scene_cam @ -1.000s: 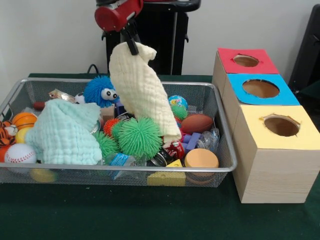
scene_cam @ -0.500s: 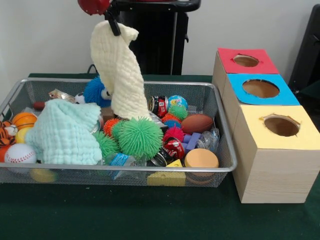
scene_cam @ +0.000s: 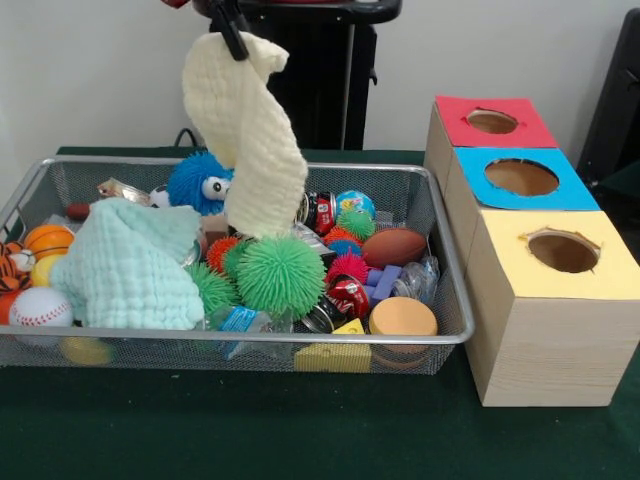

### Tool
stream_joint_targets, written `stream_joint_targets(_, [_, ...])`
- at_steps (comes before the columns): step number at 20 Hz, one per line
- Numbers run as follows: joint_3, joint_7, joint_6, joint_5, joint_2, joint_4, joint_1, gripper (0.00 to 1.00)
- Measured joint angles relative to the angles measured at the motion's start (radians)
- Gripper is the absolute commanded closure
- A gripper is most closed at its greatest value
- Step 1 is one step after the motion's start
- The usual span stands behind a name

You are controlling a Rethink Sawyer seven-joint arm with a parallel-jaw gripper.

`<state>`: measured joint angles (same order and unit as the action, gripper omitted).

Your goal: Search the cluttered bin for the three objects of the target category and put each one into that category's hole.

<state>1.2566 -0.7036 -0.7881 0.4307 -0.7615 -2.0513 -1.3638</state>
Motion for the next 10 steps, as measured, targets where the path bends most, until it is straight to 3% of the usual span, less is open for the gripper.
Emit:
stream_joint_targets(3, [0.05,0.0,0.112,0.0,0.031,-0.001,-0.031,1.0])
stream_joint_targets(10, [0.19,0.0,0.63,-0.004,0.134,-0.018,-0.129,1.0])
